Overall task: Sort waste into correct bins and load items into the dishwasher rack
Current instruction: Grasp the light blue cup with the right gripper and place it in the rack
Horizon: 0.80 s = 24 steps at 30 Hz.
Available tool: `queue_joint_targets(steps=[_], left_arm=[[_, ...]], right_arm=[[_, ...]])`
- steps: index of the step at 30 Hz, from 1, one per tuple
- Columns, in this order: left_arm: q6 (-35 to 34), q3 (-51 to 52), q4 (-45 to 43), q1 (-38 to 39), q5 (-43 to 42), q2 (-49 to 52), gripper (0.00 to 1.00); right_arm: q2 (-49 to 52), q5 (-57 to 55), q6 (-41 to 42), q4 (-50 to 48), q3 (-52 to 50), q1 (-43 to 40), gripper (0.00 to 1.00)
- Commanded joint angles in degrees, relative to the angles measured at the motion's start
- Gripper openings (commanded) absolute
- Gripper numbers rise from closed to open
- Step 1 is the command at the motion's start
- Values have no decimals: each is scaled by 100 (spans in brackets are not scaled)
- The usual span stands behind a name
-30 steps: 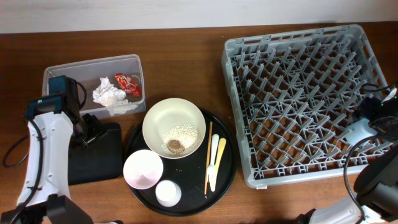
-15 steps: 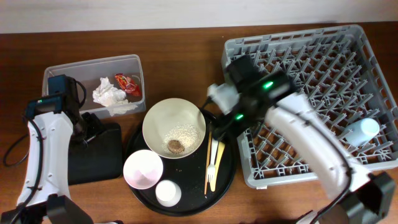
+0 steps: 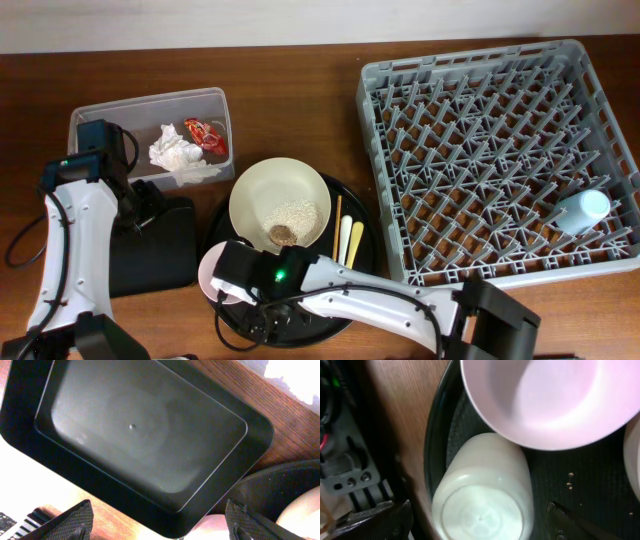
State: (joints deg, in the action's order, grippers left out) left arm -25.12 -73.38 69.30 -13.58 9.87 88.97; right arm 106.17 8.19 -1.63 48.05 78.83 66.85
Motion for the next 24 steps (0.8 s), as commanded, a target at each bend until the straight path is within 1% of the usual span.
queue_joint_targets(steps=[1, 2, 3, 5, 6, 8, 10, 12, 13, 15, 16, 17, 18, 20, 22, 23, 24], left_arm=[[-50, 17, -9, -13, 4, -90, 84], [-50, 17, -11, -13, 7, -90, 84], [-50, 17, -11, -13, 7, -90, 84], [-50, 17, -11, -13, 4, -90, 84], [-50, 17, -11, -13, 7, -90, 84], [-50, 17, -11, -13, 7, -90, 84], [-50, 17, -11, -13, 7, -90, 84], [-50, 17, -11, -13, 7, -90, 84], [-50, 17, -11, -13, 7, -90, 84], [-50, 17, -11, -13, 7, -90, 84], [-50, 17, -11, -13, 7, -90, 84], [-50, 17, -11, -15, 13, -90, 84], [-50, 17, -13, -13, 48, -90, 84], [-48, 17, -11, -15, 48, -90, 84], [-50, 17, -15, -15, 48, -90, 84], [-50, 17, -17, -15, 48, -90, 84], [-50, 17, -20, -13, 48, -90, 84]], right_arm=[[302, -125, 66, -98, -17, 37, 85], [334, -138, 66, -118, -17, 26, 79], [334, -136, 66, -118, -17, 26, 69], [332, -136, 66, -109, -17, 26, 55], [332, -136, 66, -92, -17, 26, 54], [308, -133, 68, -28, -2, 26, 48], [57, -133, 66, 144, 98, 20, 47], [-319, -138, 63, 579, 494, -55, 47], [-562, -138, 63, 1084, 898, -332, 47], [-903, -138, 57, 1878, 1589, -1239, 47], [-997, -140, 57, 2096, 1858, -1731, 47], [-1078, -140, 42, 2315, 2223, -2577, 47], [-1115, -140, 42, 2352, 2402, -3169, 47], [-1126, -136, 48, 2295, 2712, -4946, 47], [-1113, -138, 46, 2166, 2726, -6704, 47], [-1110, -138, 46, 2083, 2726, -7265, 47], [-1084, -136, 63, 1873, 2726, -8113, 47]])
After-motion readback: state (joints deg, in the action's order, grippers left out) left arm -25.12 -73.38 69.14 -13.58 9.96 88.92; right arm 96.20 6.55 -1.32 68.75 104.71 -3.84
